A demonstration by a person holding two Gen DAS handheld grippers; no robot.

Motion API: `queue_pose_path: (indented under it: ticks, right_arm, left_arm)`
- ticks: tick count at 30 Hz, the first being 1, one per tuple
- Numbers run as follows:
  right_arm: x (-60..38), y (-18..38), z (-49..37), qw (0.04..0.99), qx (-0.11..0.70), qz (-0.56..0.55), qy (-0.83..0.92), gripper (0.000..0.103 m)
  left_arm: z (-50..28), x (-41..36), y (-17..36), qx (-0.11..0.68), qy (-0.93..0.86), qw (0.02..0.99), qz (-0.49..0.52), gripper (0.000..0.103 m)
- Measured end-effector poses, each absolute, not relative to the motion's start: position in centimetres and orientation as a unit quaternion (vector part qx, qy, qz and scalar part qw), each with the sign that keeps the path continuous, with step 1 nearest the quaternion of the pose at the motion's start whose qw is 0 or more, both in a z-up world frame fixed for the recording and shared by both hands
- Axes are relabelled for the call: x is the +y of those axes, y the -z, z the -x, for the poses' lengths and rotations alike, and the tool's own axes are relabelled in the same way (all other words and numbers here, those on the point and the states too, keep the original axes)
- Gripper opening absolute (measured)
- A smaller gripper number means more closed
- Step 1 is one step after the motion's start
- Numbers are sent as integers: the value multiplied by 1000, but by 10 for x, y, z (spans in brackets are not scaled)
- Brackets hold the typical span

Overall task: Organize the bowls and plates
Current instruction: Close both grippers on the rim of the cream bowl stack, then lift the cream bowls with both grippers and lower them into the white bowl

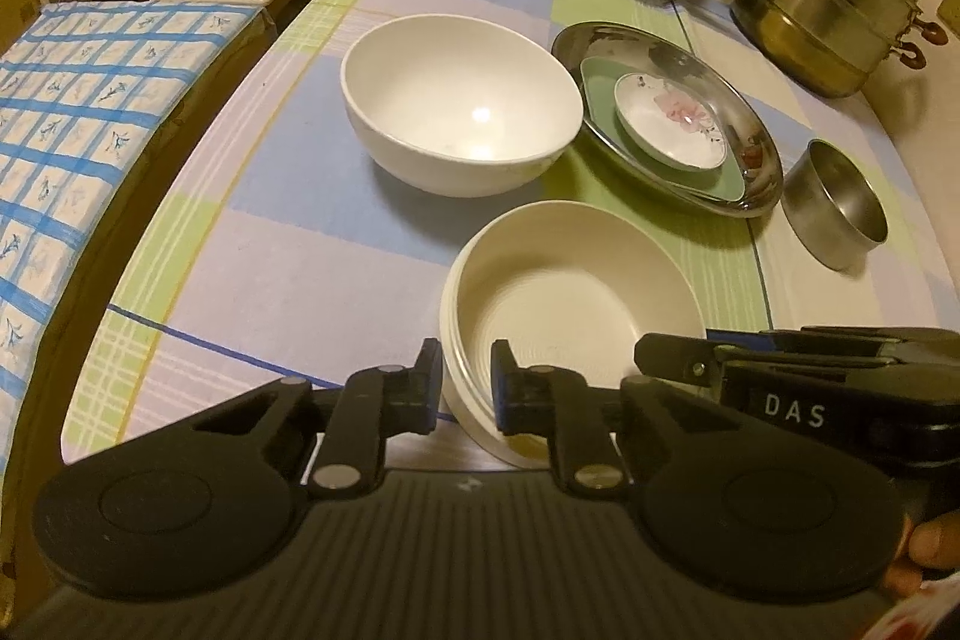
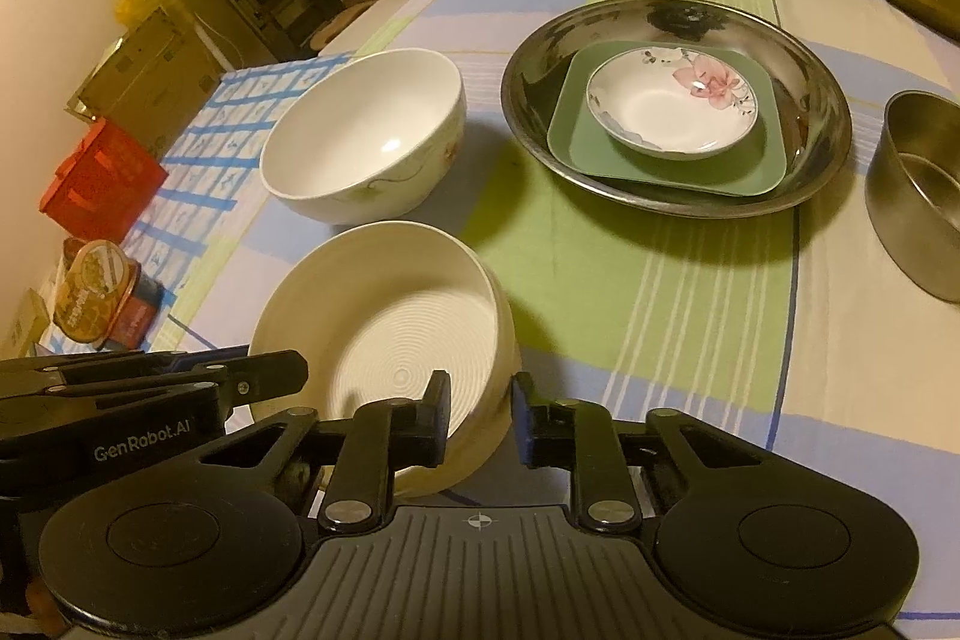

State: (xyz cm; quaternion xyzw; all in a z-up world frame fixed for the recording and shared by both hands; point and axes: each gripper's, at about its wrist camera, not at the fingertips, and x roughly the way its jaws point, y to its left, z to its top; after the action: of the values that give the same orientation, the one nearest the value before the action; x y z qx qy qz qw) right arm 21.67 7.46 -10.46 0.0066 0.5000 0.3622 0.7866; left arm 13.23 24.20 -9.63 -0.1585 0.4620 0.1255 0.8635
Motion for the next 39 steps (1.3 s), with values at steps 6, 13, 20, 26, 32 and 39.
queue_pose_path:
  ticks: [6, 13, 20, 26, 32, 39]
  right_arm:
    - [73, 102, -217, 786, 499, -10, -364, 21]
    - [68, 94, -215, 784, 497, -14, -371, 20]
    - [65, 80, -215, 784, 493, -17, -378, 20]
    - [65, 72, -214, 785, 488, -19, -381, 20]
    - [67, 63, -216, 785, 485, -23, -384, 20]
    - [69, 56, -220, 787, 481, -27, -386, 20]
  left_arm:
    - [-130, 239, 94, 459, -127, 866, 152, 14]
    - [-123, 238, 85, 452, -127, 869, 155, 15]
    - [-118, 237, 69, 440, -127, 875, 158, 15]
    - [-117, 236, 56, 425, -129, 882, 157, 14]
    - [-120, 239, 47, 416, -132, 886, 157, 14]
    - [-125, 243, 41, 409, -135, 889, 158, 14]
